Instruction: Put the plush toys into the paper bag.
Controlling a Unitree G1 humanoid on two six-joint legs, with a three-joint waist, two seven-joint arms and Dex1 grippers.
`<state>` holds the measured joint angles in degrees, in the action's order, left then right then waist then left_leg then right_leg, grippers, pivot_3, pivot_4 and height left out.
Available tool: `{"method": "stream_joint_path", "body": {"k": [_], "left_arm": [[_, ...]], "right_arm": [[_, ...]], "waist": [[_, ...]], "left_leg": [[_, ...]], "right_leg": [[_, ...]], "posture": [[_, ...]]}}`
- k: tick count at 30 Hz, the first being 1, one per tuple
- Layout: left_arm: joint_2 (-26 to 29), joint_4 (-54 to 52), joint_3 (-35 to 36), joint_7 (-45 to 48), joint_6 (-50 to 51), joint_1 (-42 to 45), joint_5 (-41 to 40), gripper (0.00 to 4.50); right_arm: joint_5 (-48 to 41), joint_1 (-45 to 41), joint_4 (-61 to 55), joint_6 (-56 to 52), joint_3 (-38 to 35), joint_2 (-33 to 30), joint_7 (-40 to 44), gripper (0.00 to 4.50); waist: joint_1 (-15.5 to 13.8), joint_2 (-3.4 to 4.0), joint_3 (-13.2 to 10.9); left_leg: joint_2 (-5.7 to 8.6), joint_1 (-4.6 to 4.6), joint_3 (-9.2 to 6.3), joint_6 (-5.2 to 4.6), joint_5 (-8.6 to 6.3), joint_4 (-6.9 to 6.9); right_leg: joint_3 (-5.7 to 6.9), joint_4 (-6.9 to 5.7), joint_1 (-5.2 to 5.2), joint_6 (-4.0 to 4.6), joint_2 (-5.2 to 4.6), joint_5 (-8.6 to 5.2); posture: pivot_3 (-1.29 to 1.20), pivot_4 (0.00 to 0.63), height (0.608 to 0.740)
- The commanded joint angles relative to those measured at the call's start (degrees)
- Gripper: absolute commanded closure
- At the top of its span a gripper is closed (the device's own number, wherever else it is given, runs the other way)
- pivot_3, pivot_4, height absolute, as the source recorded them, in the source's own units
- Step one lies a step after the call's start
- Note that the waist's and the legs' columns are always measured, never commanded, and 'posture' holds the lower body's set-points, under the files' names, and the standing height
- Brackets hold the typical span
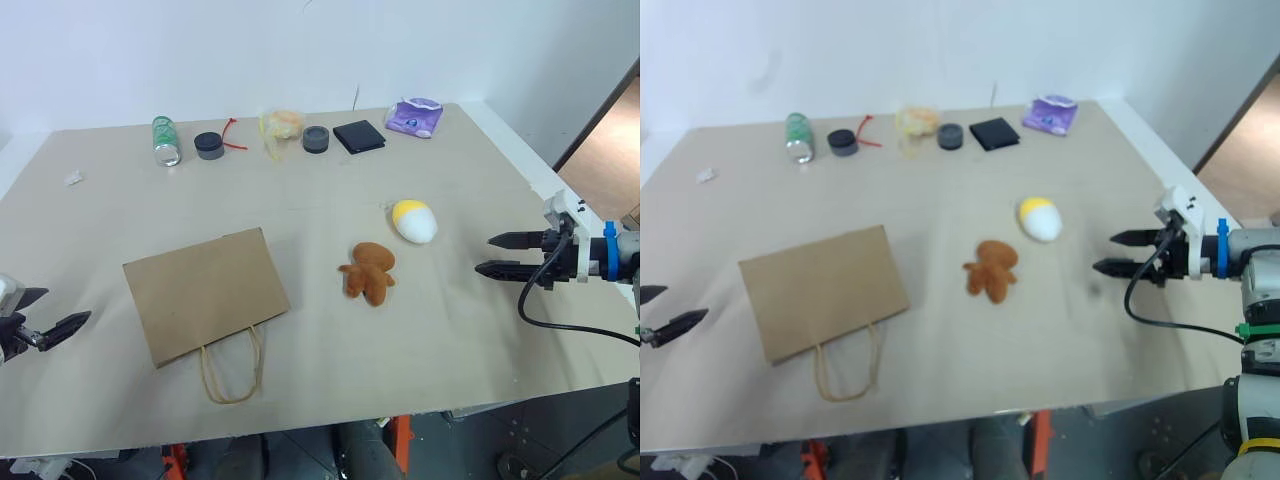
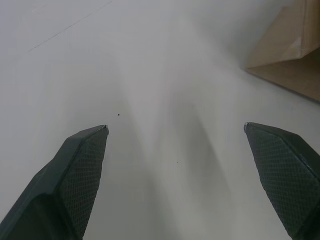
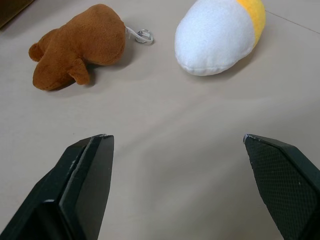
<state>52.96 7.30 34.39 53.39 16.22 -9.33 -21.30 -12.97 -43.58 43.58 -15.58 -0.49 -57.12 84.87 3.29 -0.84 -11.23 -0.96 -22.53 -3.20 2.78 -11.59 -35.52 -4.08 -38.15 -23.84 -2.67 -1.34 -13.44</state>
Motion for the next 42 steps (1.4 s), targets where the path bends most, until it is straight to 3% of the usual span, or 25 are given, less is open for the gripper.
{"method": "stream_joint_path", "body": {"k": [1, 26, 29, 33, 37, 42], "left_arm": [[1.18, -0.15, 2.68, 0.01, -0.55, 0.02, -0.38, 0.00], [0.37, -0.27, 1.63, -2.41, -3.98, 1.51, 1.74, 0.00], [-0.45, -2.31, 1.75, -4.30, -8.58, 1.48, 3.41, 0.00], [-2.64, -6.72, 2.54, -9.14, -18.98, 1.20, 7.84, 0.00], [-3.61, -7.76, 2.59, -13.50, -32.56, -0.52, 15.30, 0.00], [-7.53, -11.23, 4.24, -19.00, -52.94, -5.41, 22.18, 0.00]], "right_arm": [[0.02, -0.69, 1.67, 2.25, -2.22, -1.74, 0.90, 0.03], [-2.80, -3.12, 8.74, 7.55, -4.96, 0.01, 3.16, 0.03], [-7.63, -3.71, 5.48, 5.48, -7.10, 0.90, 7.12, 0.03], [-25.20, 5.52, -17.51, -0.88, -5.39, -0.89, 7.63, 0.03], [-29.17, 9.76, -26.20, 0.31, -1.60, -2.53, 7.63, 0.03], [-28.65, 7.45, -29.00, 0.81, 0.84, -0.54, 7.63, 0.03]], "waist": [[0.00, 0.00, 0.00], [0.02, -0.01, 0.00], [0.29, -0.03, 0.00], [0.49, -0.04, 0.01], [0.43, -0.07, 0.02], [0.59, -0.11, -0.01]], "left_leg": [[0.00, 0.00, 0.00, 0.00, 0.00, 0.00], [0.00, 0.00, 0.03, 0.00, 0.00, -0.01], [-0.01, 0.00, 0.04, 0.00, 0.00, -0.02], [-0.03, -0.02, 0.01, 0.00, 0.00, -0.01], [-0.04, -0.04, -0.02, 0.00, 0.00, -0.02], [-0.08, -0.01, 0.17, 0.00, 0.00, -0.17]], "right_leg": [[0.00, 0.00, 0.00, 0.00, 0.00, 0.00], [-0.05, 0.00, -0.01, -0.03, 0.02, 0.06], [-0.05, 0.00, 0.00, -0.07, 0.03, 0.12], [-0.07, 0.00, 0.01, -0.11, 0.03, 0.13], [-0.08, 0.00, 0.03, -0.15, 0.05, 0.12], [-0.20, 0.01, 0.00, 0.05, 0.04, 0.16]], "posture": [[0.00, 0.150, 0.740], [0.00, 0.150, 0.740], [0.00, 0.150, 0.740], [0.00, 0.150, 0.740], [0.00, 0.150, 0.740], [0.00, 0.150, 0.740]]}}
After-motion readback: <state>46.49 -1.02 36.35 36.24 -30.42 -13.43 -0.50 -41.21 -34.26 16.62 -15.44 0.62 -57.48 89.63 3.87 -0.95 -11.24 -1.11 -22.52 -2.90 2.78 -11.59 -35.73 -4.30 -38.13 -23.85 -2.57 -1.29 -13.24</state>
